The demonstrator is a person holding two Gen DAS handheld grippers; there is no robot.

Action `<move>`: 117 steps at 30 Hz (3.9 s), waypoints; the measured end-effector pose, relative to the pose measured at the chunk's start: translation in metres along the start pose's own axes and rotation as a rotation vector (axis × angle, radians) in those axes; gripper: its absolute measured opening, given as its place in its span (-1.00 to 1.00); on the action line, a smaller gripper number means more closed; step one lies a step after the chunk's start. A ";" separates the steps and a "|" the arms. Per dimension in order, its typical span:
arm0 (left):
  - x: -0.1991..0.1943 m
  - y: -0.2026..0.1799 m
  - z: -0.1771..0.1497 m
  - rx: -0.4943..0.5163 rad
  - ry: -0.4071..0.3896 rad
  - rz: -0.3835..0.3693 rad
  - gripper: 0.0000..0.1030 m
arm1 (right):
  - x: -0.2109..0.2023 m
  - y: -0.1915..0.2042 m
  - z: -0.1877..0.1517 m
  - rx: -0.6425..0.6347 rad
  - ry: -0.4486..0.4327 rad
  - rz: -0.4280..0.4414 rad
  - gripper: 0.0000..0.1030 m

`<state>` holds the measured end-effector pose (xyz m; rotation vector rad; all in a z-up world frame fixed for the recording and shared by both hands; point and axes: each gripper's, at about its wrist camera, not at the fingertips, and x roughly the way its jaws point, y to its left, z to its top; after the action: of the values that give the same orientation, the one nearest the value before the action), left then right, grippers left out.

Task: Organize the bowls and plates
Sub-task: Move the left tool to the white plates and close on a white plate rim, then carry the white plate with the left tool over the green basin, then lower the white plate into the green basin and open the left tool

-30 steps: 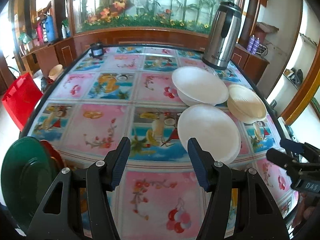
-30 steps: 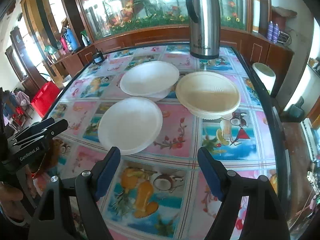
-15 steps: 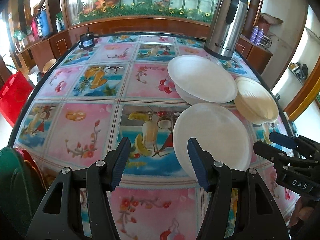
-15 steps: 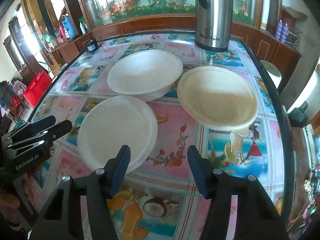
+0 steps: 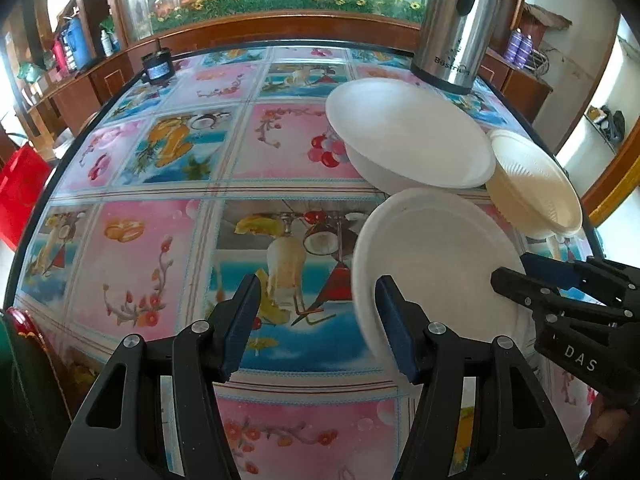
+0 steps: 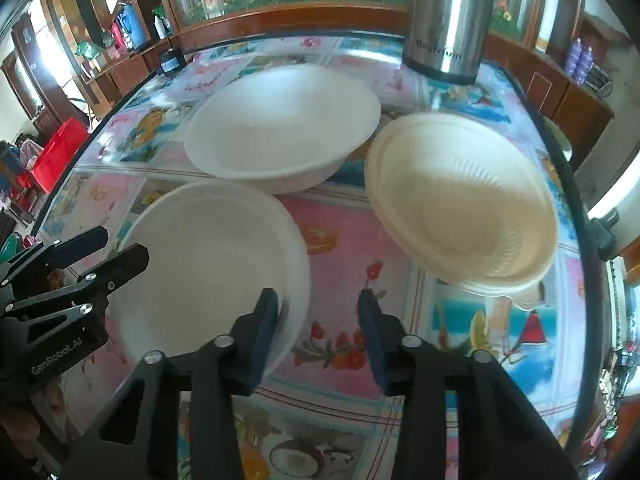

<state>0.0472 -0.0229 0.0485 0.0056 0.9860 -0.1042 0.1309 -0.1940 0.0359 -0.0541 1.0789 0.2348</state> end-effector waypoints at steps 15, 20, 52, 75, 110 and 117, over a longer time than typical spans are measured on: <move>0.000 -0.004 -0.013 0.019 0.046 -0.071 -0.73 | -0.007 0.015 -0.006 -0.024 -0.008 0.048 -0.56; -0.014 0.001 -0.022 0.020 0.026 -0.071 -0.74 | -0.012 0.025 -0.013 -0.040 -0.009 0.053 -0.57; -0.095 0.080 -0.062 -0.076 -0.083 -0.012 -0.74 | -0.057 0.115 -0.018 -0.193 -0.097 0.112 -0.57; -0.131 0.139 -0.077 -0.135 -0.123 0.055 -0.73 | -0.067 0.182 -0.013 -0.312 -0.125 0.151 -0.51; -0.148 0.251 -0.123 -0.266 -0.087 0.227 -0.73 | -0.033 0.317 -0.013 -0.531 -0.045 0.222 -0.51; -0.136 0.259 -0.130 -0.261 -0.047 0.277 -0.73 | -0.014 0.337 -0.021 -0.585 0.009 0.200 -0.51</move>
<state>-0.1124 0.2529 0.0792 -0.0984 0.9373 0.2775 0.0338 0.1281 0.0621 -0.4721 0.9953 0.7265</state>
